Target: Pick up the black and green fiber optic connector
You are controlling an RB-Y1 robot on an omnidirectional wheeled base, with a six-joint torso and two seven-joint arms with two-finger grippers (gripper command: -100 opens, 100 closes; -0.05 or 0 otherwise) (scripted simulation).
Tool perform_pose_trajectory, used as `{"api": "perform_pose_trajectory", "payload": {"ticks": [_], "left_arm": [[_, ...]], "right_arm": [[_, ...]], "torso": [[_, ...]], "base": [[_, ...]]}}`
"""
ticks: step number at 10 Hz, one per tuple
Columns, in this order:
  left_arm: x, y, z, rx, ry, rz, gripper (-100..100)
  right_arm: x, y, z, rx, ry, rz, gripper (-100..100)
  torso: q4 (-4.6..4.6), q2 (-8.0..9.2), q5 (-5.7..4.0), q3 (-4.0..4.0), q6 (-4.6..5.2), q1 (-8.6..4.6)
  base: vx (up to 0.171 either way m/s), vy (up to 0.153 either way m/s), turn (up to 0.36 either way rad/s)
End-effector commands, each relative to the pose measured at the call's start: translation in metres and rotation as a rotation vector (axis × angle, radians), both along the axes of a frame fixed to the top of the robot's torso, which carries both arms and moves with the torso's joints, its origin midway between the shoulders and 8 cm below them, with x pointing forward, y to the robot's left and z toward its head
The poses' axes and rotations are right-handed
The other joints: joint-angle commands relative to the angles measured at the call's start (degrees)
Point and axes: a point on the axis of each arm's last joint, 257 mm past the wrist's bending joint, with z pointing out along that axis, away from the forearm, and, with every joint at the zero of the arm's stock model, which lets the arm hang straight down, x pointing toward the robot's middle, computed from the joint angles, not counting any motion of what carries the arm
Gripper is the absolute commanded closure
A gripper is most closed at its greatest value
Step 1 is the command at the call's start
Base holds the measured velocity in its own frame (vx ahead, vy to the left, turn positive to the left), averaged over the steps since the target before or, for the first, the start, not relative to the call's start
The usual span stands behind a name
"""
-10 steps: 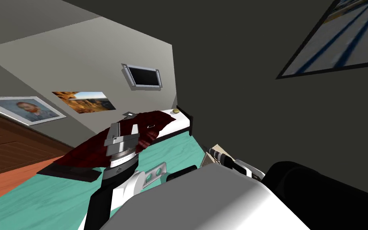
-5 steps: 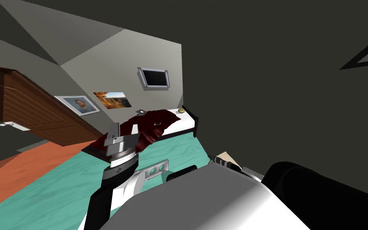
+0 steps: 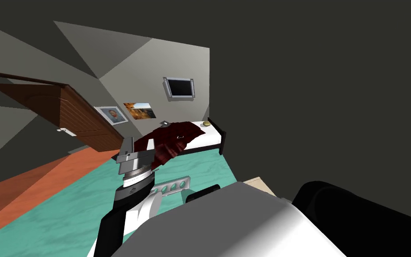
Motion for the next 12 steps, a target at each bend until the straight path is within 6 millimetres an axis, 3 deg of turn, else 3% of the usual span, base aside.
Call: {"api": "perform_pose_trajectory", "payload": {"ticks": [1, 2, 3, 4, 5, 6, 8, 9, 12], "left_arm": [[0.000, 0.000, 0.000, 0.000, 0.000, 0.000, 0], [0.000, 0.000, 0.000, 0.000, 0.000, 0.000, 0], [0.000, 0.000, 0.000, 0.000, 0.000, 0.000, 0], [0.000, 0.000, 0.000, 0.000, 0.000, 0.000, 0], [0.000, 0.000, 0.000, 0.000, 0.000, 0.000, 0], [0.000, 0.000, 0.000, 0.000, 0.000, 0.000, 0], [0.000, 0.000, 0.000, 0.000, 0.000, 0.000, 0], [0.000, 0.000, 0.000, 0.000, 0.000, 0.000, 0], [0.000, 0.000, 0.000, 0.000, 0.000, 0.000, 0]], "right_arm": [[-0.027, -0.010, -0.017, -0.039, 0.065, 0.013, -100], [-0.029, -0.013, -0.018, -0.043, 0.070, 0.010, -100], [-0.059, -0.021, -0.031, -0.078, 0.131, 0.024, -100], [-0.059, -0.021, -0.031, -0.078, 0.131, 0.024, -100], [-0.084, -0.023, -0.041, -0.099, 0.179, 0.043, -100], [-0.087, -0.026, -0.042, -0.105, 0.186, 0.040, -100], [-0.144, -0.036, -0.060, -0.155, 0.294, 0.069, -100], [-0.144, -0.036, -0.060, -0.155, 0.294, 0.069, -100], [-0.211, -0.037, -0.075, -0.194, 0.416, 0.114, -100]], "torso": [[0.00, 0.00, 0.00, 0.00, 0.00, 0.00], [0.00, -0.01, 0.01, 0.00, -0.06, 0.03], [0.00, -0.01, 0.01, 0.00, -0.01, 0.02], [0.00, -0.01, 0.02, 0.00, -0.04, 0.02], [0.00, 0.00, 0.01, 0.00, 0.00, 0.01], [0.00, 0.01, 0.00, 0.01, -0.03, 0.02], [0.01, 0.03, 0.01, 0.02, -0.03, 0.03], [0.01, 0.06, 0.02, 0.03, 0.00, 0.02], [0.01, 0.04, 0.03, 0.02, -0.02, 0.08]], "base": [[0.010, -0.013, 0.274], [0.009, -0.022, 0.152], [0.012, -0.021, 0.270], [0.009, -0.026, 0.109], [0.008, -0.026, 0.188], [0.004, -0.021, 0.130], [0.000, -0.020, 0.262], [-0.002, -0.022, 0.090], [-0.004, -0.008, 0.212]]}}
